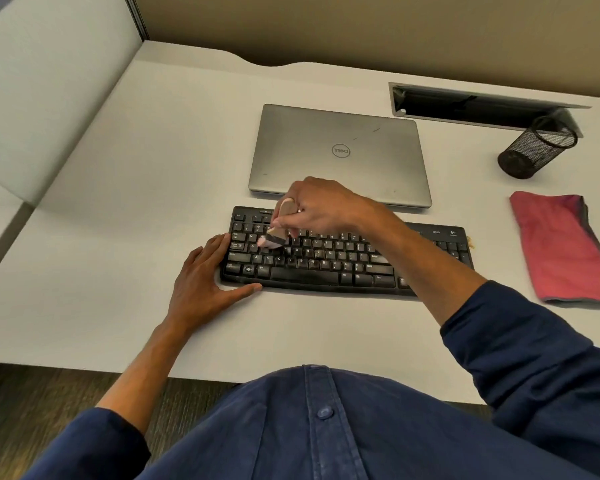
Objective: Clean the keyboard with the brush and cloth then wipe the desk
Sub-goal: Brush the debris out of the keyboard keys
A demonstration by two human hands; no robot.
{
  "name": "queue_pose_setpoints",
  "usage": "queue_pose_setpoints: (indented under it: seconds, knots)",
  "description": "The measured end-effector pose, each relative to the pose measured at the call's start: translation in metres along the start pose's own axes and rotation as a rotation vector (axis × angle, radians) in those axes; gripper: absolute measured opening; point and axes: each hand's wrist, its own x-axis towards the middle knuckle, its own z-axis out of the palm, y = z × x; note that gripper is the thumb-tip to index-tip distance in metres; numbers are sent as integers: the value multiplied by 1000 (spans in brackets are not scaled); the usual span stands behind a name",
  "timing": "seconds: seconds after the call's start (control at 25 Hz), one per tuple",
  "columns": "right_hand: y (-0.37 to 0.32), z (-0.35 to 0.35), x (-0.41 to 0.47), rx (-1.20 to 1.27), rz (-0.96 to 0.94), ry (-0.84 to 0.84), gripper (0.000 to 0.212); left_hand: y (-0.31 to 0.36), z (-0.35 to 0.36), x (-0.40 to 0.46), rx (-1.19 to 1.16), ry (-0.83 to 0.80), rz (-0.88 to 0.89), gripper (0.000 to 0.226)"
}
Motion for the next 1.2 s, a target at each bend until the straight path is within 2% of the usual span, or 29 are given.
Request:
queue_pose_setpoints:
  seconds: [0.24,0.4,0.56,0.64,0.8,0.96,1.12,1.2]
  knots:
    - [30,-9,-31,-26,123,-8,28,3,-1,0,-15,2,17,109]
    - [34,-20,-47,-112,189,-43,19,3,-2,-1,-12,5,19,108]
    - [34,-16,-42,-10,204,253,22,6,4,0,26,18,59,113]
    - [34,0,-38,43,269,319,25,9,9,1,34,17,46,118]
    - [37,10,-39,171,333,256,23,16,12,0,39,26,0,122]
    - [28,9,-37,171,349,377,26,24,7,-2,26,46,-21,123]
    - [17,10,-36,145,340,251,22,24,6,-2,24,43,-32,122]
    - [15,6,-34,111,345,317,20,22,6,-2,28,35,-28,122]
